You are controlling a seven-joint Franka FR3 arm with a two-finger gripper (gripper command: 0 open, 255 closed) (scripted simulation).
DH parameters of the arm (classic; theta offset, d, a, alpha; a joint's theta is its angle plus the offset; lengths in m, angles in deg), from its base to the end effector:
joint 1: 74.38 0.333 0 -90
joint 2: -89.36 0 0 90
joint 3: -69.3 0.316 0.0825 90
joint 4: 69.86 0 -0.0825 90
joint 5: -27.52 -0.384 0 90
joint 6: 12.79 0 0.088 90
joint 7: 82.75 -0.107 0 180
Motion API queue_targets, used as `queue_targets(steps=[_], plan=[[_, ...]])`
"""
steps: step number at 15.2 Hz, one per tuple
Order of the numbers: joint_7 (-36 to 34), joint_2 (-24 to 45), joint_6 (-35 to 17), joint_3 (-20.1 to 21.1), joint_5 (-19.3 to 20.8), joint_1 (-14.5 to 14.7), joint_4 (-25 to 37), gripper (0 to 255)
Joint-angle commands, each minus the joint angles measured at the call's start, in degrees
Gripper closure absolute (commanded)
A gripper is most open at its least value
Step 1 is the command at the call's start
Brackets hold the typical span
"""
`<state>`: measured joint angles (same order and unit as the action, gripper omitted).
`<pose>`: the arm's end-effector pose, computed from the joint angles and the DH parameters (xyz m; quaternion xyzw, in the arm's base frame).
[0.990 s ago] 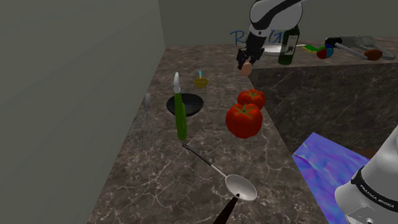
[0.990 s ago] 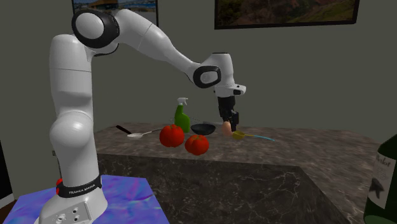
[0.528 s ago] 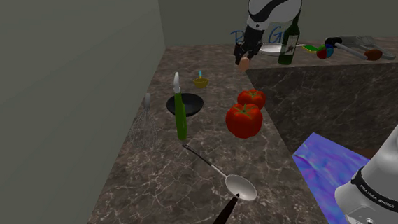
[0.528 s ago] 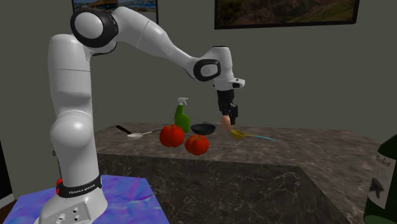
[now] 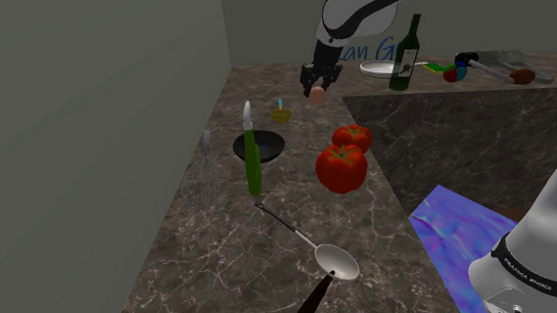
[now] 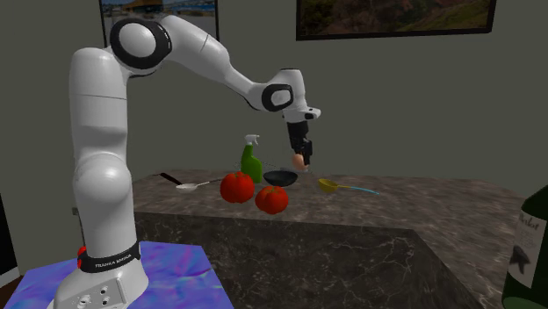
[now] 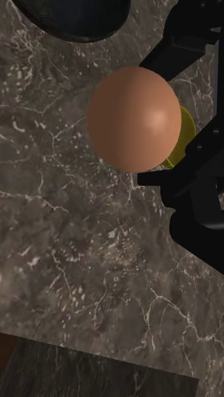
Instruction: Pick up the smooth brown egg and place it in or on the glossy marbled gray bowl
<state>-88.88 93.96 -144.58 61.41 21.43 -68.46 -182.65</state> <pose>0.5981 -0.0167 0.4567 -0.9864 0.0991 -0.1242 0.0429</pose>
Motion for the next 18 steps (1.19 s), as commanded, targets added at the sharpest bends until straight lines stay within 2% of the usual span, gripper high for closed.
queue_targets(steps=[1,9,15,18], plan=[[-2.9,0.7,0.2,1.0,0.8,1.3,1.1,255],[-14.3,6.2,2.0,4.7,4.2,7.0,8.8,255],[-22.8,13.1,5.3,6.8,6.9,12.0,19.0,255],[-22.8,13.6,3.2,6.8,6.9,12.0,17.5,255]])
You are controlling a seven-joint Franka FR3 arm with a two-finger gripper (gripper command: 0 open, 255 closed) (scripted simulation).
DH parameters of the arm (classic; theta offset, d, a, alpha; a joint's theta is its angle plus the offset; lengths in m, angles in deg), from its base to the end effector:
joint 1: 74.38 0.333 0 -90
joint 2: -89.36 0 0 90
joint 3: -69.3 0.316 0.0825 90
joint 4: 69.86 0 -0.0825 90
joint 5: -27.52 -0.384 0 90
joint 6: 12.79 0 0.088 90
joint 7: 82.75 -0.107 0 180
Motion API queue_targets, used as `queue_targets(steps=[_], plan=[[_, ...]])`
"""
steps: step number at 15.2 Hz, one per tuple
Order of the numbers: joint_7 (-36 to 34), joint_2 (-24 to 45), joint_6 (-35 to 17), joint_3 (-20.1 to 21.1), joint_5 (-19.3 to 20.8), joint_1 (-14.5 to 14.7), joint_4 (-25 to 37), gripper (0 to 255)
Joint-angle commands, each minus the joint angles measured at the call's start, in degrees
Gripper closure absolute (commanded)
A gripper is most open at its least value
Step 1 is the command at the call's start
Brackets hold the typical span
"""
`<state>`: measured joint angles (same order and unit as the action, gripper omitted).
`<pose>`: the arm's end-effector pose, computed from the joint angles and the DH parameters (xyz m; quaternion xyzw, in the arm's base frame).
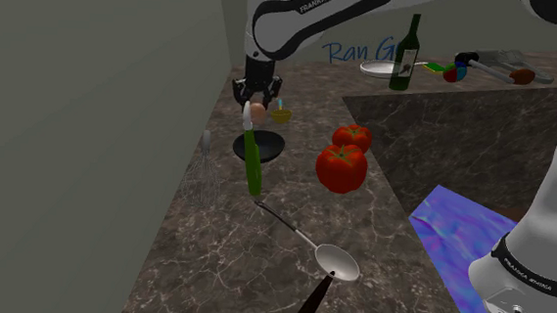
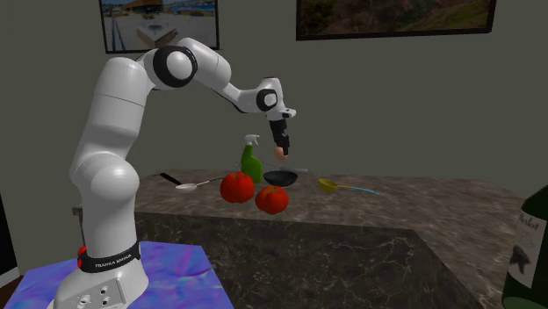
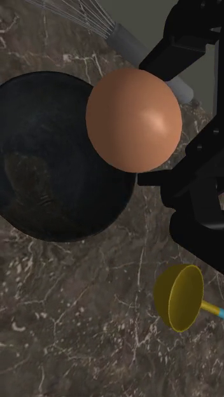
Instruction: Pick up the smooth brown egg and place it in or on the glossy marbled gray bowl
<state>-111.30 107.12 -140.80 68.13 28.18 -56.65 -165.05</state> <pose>0.6453 0.1930 0.4546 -0.9863 0.0997 -0.1241 0.0429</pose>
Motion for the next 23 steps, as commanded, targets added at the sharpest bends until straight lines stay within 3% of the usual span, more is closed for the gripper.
queue_targets(steps=[1,12,20,21,23], plan=[[-0.4,0.7,-1.3,0.0,0.1,0.2,-0.6,255],[-0.5,3.6,-8.7,0.0,0.1,0.2,-5.1,255],[-0.5,3.8,-9.0,0.0,0.1,0.2,-5.2,255],[-0.5,3.8,-9.0,0.0,0.1,0.2,-5.2,0],[-0.5,3.8,-9.0,0.0,0.1,0.2,-5.2,0]])
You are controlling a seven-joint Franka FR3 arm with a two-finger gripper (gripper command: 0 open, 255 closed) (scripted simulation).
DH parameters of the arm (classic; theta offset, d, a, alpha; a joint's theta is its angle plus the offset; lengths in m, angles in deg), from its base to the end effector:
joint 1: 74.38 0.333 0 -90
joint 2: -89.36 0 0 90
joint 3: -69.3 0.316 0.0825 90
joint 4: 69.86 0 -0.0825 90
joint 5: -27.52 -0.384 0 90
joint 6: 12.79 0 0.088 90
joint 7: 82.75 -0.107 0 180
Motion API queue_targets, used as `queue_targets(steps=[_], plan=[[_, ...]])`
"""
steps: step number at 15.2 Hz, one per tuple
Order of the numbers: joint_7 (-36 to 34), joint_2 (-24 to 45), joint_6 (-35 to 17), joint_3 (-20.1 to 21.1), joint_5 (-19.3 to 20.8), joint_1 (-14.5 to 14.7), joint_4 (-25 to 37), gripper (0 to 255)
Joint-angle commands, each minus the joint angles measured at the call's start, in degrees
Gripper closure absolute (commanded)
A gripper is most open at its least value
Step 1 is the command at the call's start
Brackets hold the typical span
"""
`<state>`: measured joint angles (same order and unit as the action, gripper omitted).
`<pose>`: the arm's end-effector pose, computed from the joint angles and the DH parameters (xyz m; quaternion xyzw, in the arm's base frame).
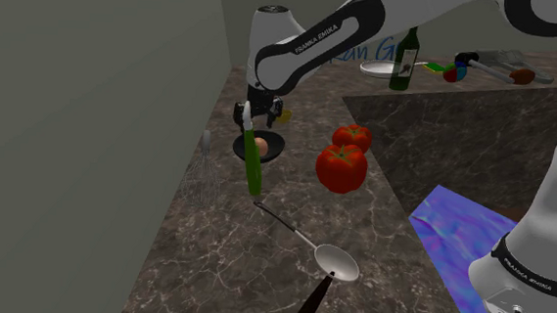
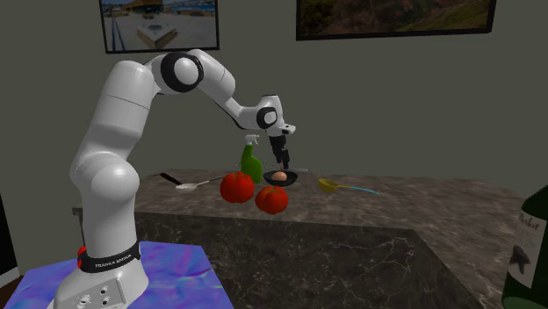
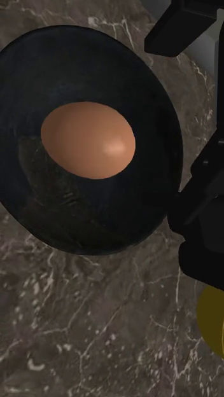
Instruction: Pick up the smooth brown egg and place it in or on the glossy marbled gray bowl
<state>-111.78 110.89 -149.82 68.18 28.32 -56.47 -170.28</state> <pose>0.6459 0.1961 0.3831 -0.9862 0.1001 -0.1243 0.0429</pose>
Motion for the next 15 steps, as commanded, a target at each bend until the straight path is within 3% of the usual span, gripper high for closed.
queue_targets(steps=[1,3,7,15], plan=[[0.0,0.0,0.0,0.0,0.0,0.0,0.0,0],[0.0,0.0,0.0,0.0,0.0,0.0,0.0,0],[0.0,-4.9,5.0,0.0,0.1,0.1,0.1,0],[0.0,-4.9,5.0,0.0,0.1,0.1,0.1,0]])
